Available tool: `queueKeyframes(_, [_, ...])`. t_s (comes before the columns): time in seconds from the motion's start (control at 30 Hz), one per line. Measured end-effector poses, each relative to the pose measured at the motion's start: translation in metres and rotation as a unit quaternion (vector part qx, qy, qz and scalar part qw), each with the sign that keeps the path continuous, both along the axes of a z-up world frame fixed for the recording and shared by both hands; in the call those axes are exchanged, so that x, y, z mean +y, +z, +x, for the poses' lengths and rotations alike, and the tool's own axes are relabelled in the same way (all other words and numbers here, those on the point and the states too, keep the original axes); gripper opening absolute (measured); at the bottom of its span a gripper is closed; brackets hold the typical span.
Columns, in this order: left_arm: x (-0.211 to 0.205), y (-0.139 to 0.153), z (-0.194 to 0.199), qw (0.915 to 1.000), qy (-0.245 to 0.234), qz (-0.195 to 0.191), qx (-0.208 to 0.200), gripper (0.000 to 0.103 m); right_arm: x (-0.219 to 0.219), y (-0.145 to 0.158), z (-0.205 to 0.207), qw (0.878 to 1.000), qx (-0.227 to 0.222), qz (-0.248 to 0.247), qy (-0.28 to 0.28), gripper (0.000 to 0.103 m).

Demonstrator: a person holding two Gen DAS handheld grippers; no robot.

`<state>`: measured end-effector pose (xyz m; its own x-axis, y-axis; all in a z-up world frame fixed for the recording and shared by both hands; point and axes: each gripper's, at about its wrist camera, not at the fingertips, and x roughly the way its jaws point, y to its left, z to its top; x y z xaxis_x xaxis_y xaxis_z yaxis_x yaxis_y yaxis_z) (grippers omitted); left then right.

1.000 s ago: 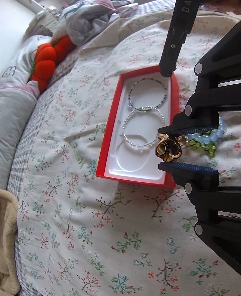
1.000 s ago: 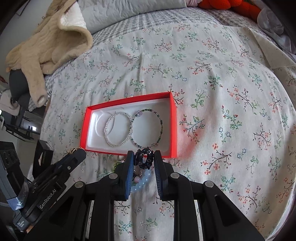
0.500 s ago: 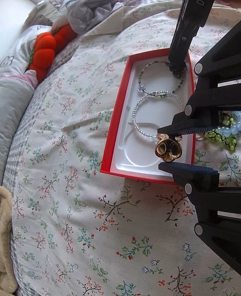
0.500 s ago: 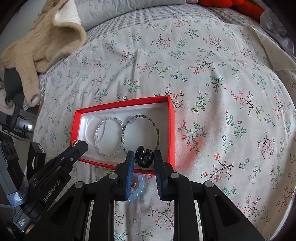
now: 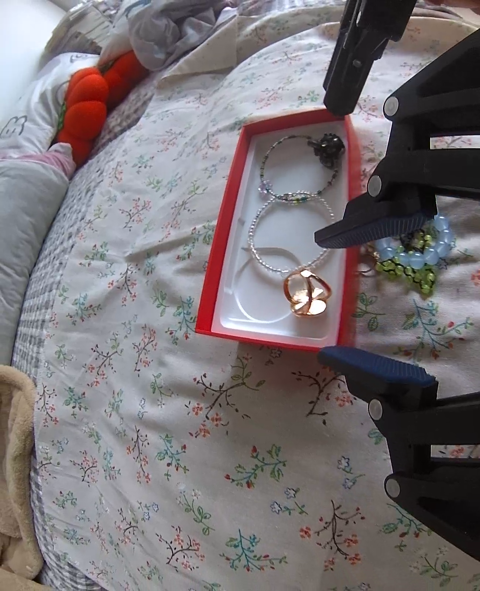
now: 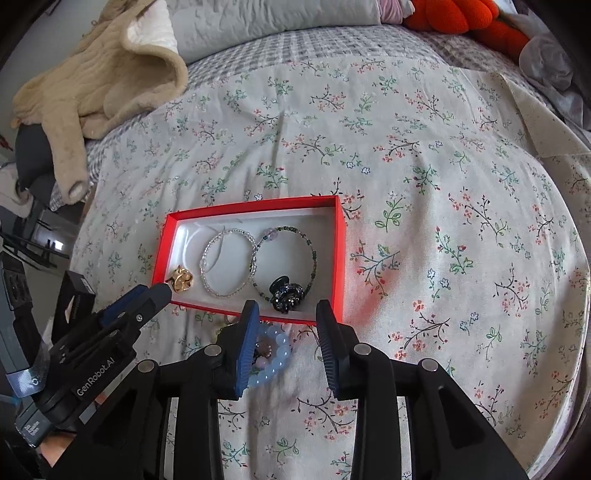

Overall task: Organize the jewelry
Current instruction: 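Lower the ring and black charm into the red box and open both grippers, then close the right gripper on the light blue bead bracelet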

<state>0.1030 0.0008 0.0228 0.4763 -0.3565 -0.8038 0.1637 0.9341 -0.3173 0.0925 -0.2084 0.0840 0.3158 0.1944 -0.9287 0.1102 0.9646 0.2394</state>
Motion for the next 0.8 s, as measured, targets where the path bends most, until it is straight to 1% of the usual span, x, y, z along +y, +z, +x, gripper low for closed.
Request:
queueKeyframes(0.13, [0.004,0.002,-0.01,0.9999,-0.007,0.007,0.0,0.055,0.002,0.005,-0.01,1.0,-0.007,-0.005,0.008,0.042])
queueKeyframes(0.17, [0.005,0.002,-0.012,0.9999,-0.008,0.01,0.0,0.058,0.002,0.005,-0.013,1.0,-0.008,-0.006,0.01,0.043])
queueKeyframes(0.3, [0.008,-0.004,-0.022,0.9993,-0.016,0.032,0.007,0.064,0.004,0.005,-0.024,1.0,-0.012,-0.017,0.018,0.047])
queueKeyframes(0.37, [0.01,-0.007,-0.025,0.999,-0.018,0.04,0.01,0.068,0.005,0.004,-0.028,0.999,-0.012,-0.022,0.022,0.052])
queueKeyframes(0.4, [0.011,-0.01,-0.028,0.9987,-0.018,0.046,0.011,0.07,0.005,0.003,-0.031,0.999,-0.012,-0.025,0.024,0.052])
queueKeyframes(0.47, [0.012,-0.014,-0.03,0.9981,-0.018,0.057,0.016,0.07,0.005,0.0,-0.035,0.999,-0.009,-0.034,0.028,0.055])
queueKeyframes(0.63, [0.015,-0.03,-0.035,0.996,-0.02,0.08,0.034,0.07,0.003,-0.012,-0.042,0.998,0.005,-0.052,0.03,0.056])
queueKeyframes(0.8, [0.016,-0.042,-0.034,0.993,-0.012,0.103,0.057,0.07,0.0,-0.025,-0.044,0.998,0.029,-0.056,0.022,0.056])
